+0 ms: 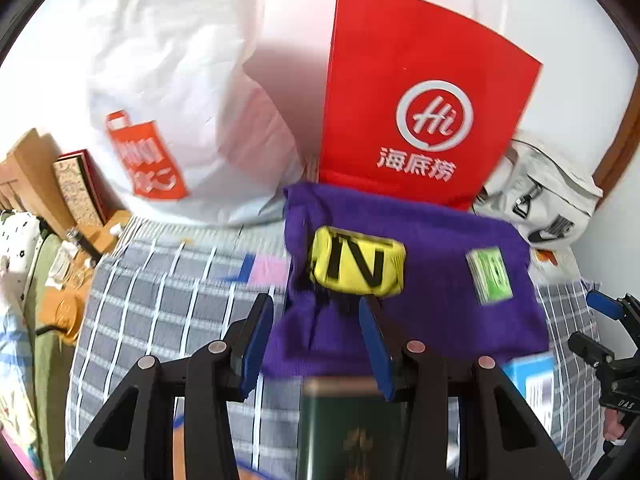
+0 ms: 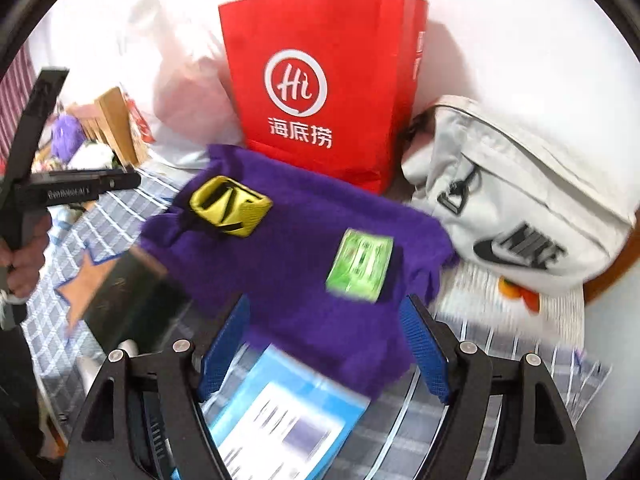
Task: Organize soft objects
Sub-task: 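Move the left tool toward the white gloves while the right tool grasps the clear plastic bag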
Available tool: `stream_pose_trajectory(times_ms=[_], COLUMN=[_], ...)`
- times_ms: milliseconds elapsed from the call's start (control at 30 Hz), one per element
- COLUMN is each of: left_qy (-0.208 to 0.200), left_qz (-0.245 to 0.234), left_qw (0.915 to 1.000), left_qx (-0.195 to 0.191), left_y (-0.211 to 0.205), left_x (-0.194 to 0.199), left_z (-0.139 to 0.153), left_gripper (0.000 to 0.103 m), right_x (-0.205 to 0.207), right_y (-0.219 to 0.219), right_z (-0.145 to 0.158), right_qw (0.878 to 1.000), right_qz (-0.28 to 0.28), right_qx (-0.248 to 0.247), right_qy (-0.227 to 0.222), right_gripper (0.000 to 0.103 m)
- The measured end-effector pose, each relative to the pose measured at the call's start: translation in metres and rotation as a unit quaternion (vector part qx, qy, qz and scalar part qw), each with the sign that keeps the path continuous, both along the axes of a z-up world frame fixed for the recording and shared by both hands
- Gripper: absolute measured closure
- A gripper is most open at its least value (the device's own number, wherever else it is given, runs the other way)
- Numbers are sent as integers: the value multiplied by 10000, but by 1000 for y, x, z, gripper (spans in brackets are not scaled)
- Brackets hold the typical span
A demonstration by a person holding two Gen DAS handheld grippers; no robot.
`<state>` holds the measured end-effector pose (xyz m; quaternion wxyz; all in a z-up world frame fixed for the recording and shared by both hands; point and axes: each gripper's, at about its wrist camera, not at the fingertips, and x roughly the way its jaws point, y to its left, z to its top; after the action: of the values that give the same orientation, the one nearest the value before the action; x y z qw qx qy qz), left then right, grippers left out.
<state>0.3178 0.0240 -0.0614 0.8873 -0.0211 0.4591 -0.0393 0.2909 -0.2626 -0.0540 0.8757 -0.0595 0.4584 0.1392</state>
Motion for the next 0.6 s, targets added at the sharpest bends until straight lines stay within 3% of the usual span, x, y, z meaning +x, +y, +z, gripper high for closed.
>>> stream_pose_trajectory(times_ms=[600], left_qy=[6], left_qz=[-117], left_qw=[9997], left_qx=[-231], left_y=[-1], left_x=[-128], left_z=[-9], left_gripper=[60], right_x=[-144], right_y=[7], right_z=[-11], right_qw=[9983], right_qz=[-171], right_qx=[525], right_qy=[-187], right_gripper=[26])
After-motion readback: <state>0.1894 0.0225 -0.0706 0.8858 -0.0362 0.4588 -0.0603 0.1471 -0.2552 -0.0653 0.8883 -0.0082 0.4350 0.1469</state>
